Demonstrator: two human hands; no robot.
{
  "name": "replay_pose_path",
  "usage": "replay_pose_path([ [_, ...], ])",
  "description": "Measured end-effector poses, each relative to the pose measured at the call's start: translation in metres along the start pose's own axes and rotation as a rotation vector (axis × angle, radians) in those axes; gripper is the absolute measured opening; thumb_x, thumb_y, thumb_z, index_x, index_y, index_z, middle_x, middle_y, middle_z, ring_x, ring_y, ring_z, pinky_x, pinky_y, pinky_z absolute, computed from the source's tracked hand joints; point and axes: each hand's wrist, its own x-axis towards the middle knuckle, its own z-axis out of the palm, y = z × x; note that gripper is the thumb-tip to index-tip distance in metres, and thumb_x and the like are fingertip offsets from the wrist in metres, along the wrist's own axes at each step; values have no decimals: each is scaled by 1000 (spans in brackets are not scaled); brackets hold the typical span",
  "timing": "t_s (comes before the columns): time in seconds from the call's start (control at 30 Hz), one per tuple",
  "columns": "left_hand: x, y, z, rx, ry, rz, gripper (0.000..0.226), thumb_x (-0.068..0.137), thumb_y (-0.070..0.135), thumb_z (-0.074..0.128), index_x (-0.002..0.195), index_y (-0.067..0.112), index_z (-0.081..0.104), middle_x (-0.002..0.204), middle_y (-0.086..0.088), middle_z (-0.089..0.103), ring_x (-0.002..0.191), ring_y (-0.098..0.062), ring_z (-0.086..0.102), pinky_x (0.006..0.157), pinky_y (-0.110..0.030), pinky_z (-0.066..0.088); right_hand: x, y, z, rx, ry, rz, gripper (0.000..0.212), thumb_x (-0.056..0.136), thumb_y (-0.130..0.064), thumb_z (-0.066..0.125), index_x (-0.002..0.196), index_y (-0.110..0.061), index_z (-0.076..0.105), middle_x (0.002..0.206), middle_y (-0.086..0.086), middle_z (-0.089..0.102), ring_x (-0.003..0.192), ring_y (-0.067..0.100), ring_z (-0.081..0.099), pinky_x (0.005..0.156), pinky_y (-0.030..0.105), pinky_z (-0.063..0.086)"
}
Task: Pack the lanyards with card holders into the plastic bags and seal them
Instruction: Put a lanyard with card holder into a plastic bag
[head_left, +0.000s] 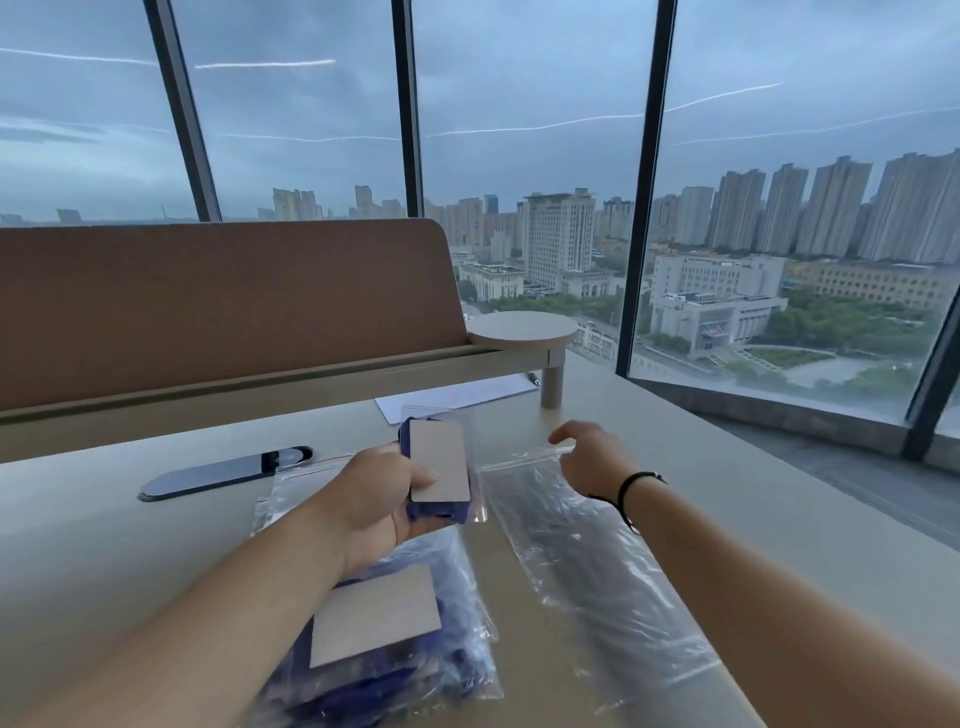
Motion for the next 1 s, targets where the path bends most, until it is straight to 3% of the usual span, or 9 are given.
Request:
replay_pose_path([
  [0.07,12,-6,-5,8,10,-2,37,97,-10,37,127,3,53,122,-31,62,103,-48,67,73,-50,61,17,1,2,-152,-52,-55,49,88,-4,44,127,-30,58,136,4,56,122,25,52,98,29,42],
  [0.17,21,-14,-10,50,3,4,37,96,-12,38,125,5,55,124,-32,61,103,-49,67,77,-52,60,37,-5,5,-206,-187,-72,57,88,0,40,133,-29,55,139,5,53,116,23,54,90,25,44],
  [0.27,26,-19,-15,50,-11,1,38,95,-14,38,120,7,58,123,-32,60,96,-46,64,64,-45,61,52,-9,12,-220,-271,-61,49,92,-3,43,133,-25,57,137,7,56,117,23,58,85,21,43],
  [0.37,31,-23,-21,2,-17,-1,41,94,-15,38,123,5,59,117,-30,63,93,-44,64,65,-44,60,59,-12,14,-247,-285,-59,42,93,-6,50,133,-16,59,135,8,58,122,24,56,92,24,44],
  [0.43,33,-29,-25,-37,-13,-13,42,93,-16,38,124,5,58,116,-29,64,91,-44,65,65,-45,60,63,-10,14,-197,-281,-46,40,90,-3,57,129,-9,61,119,11,62,110,24,59,88,24,44],
  [0.5,33,-36,-26,-72,-3,-31,42,94,-15,37,125,4,57,118,-31,63,91,-45,66,61,-46,60,63,-9,17,-201,-240,-64,34,89,-4,59,121,-7,65,102,5,58,96,20,56,86,24,44],
  [0.63,34,-43,-27,-115,16,-16,40,94,-16,36,123,3,56,116,-31,64,90,-46,66,56,-46,60,60,0,25,-160,-78,-115,13,84,-12,65,92,-21,70,95,0,62,96,22,62,82,22,45],
  [0.87,31,-42,-23,-84,48,29,40,95,-15,38,123,7,57,113,-27,64,93,-45,64,75,-56,60,46,-3,24,-10,53,-126,15,85,-16,65,75,-27,68,84,0,72,81,21,68,59,22,51],
  [1.0,24,-28,-25,-172,79,65,41,96,-14,37,124,9,56,117,-24,63,100,-45,64,59,-46,62,28,-17,1,14,131,-196,12,80,-23,64,71,-20,72,73,-1,73,79,22,68,77,36,58],
])
